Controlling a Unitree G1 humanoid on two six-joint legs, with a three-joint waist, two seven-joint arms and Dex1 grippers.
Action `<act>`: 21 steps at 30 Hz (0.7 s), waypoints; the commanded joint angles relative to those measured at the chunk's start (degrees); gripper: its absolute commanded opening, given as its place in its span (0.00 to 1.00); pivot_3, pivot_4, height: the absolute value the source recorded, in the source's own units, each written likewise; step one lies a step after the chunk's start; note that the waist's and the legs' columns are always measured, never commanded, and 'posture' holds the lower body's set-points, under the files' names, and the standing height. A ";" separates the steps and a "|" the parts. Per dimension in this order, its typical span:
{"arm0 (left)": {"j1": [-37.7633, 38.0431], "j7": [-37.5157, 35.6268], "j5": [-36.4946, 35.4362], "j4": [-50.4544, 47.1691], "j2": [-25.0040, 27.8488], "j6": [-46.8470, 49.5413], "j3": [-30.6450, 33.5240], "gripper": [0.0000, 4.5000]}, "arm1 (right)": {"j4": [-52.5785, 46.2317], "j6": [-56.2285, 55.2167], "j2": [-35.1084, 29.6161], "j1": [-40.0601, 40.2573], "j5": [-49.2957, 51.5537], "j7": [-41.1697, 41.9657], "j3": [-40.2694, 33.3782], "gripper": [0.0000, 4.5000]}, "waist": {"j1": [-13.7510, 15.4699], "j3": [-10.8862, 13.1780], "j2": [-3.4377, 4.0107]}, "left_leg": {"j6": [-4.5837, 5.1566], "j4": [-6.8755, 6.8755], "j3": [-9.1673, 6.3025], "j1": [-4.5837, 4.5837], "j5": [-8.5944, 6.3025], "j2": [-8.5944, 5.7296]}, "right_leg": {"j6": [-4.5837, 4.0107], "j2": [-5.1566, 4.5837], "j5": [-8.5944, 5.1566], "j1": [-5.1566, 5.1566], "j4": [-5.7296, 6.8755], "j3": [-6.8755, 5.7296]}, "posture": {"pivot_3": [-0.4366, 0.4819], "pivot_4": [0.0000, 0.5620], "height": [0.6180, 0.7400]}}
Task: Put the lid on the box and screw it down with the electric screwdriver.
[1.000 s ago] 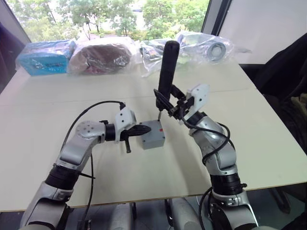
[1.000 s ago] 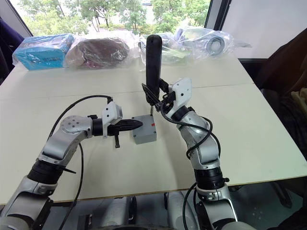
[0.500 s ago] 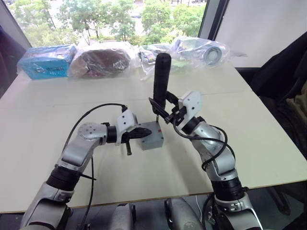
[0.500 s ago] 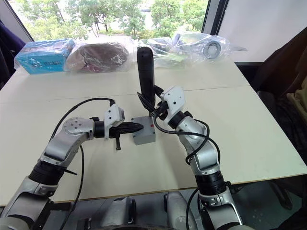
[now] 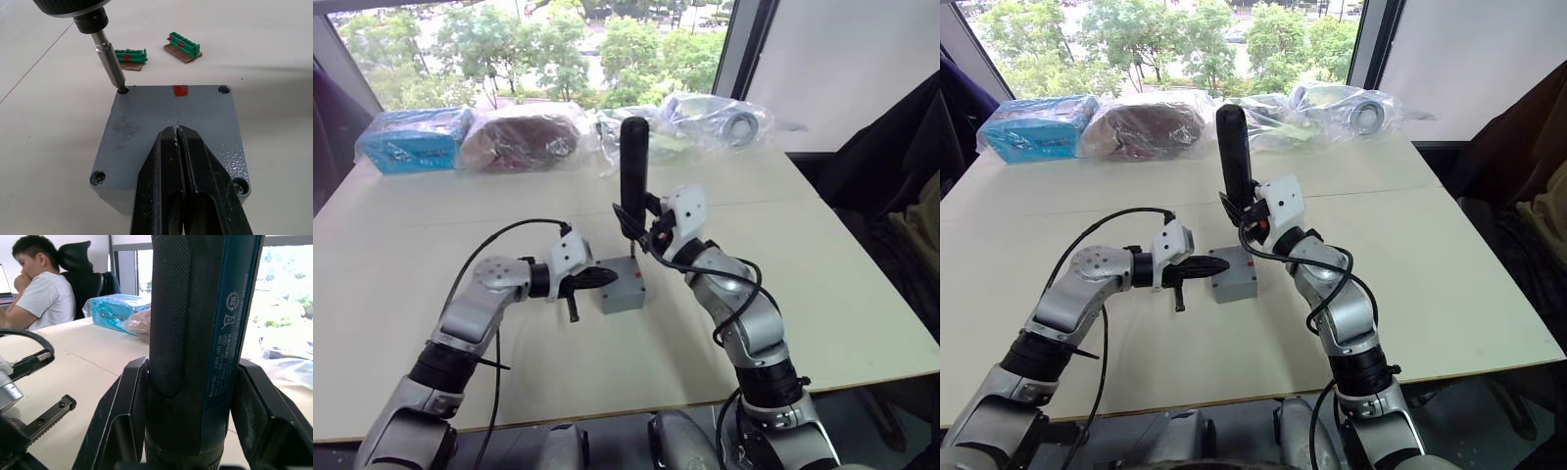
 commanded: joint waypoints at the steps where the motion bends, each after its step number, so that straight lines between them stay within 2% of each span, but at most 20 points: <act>1: 1.00 0.37 1.28 1.01 0.32 -0.36 -0.22 0.00 | 6.20 6.42 -0.43 3.85 -0.98 -0.44 1.95 0.41 | 0.01 -0.08 -0.07 | 0.00 -0.07 0.00 0.02 0.00 0.00 | -0.03 0.00 -0.02 -0.01 -0.01 0.00 | 0.48 0.27 1.00; 21: 1.62 -0.11 0.00 -1.10 0.45 0.37 0.15 0.00 | 0.12 -4.10 -2.38 2.21 -1.35 0.65 -0.30 0.41 | 0.06 0.01 0.08 | 0.00 -0.40 0.02 -0.41 0.00 -0.01 | -0.08 -0.05 -0.22 -0.52 -0.08 -0.02 | 0.48 0.27 1.00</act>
